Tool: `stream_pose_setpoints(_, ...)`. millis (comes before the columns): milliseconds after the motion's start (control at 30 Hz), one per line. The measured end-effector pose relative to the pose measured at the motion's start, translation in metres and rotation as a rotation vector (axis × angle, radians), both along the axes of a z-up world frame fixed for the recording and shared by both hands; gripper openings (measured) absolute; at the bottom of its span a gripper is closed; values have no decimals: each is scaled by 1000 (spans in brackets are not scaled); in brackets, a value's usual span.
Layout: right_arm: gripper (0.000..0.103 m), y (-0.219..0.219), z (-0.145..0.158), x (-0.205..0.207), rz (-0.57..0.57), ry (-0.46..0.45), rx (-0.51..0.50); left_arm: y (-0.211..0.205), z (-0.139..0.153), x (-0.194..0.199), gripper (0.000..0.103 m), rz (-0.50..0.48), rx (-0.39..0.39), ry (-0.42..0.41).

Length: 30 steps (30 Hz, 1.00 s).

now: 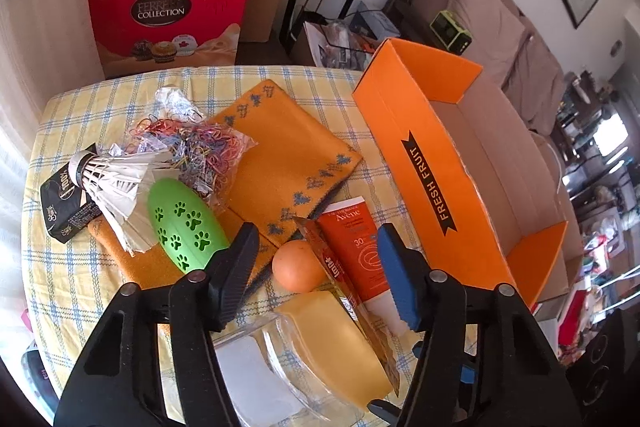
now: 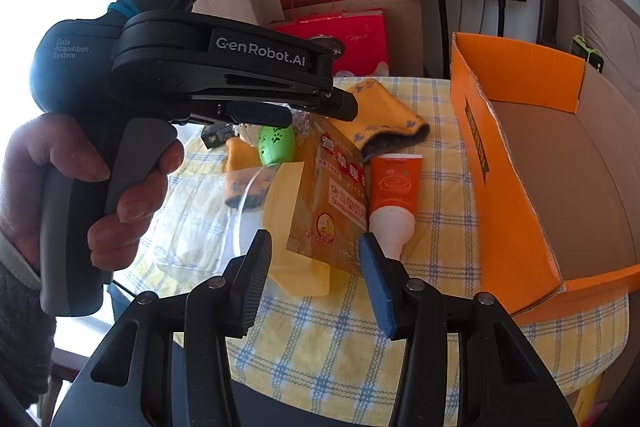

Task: Organize objects
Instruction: 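Close the right gripper on the gold snack packet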

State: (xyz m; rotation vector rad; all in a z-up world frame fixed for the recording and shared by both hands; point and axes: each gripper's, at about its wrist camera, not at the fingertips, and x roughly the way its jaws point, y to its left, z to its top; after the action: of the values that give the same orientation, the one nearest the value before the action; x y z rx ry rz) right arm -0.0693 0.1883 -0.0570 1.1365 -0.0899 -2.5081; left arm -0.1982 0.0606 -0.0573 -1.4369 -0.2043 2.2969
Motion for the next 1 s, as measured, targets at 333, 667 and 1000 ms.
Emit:
stream_pose_setpoints(333,30,4,-2,-5,-6,-18,-46,5,-3,2,16,16,3,-12)
stream_pose_setpoints(667,29,16,1,-6,-79,-9,-18,21,0,-4,10,-2,0,-17)
stream_pose_setpoints(1000,24,12,-11,-13,-97,-9,37,25,-5,-8,10,1,-26,-28)
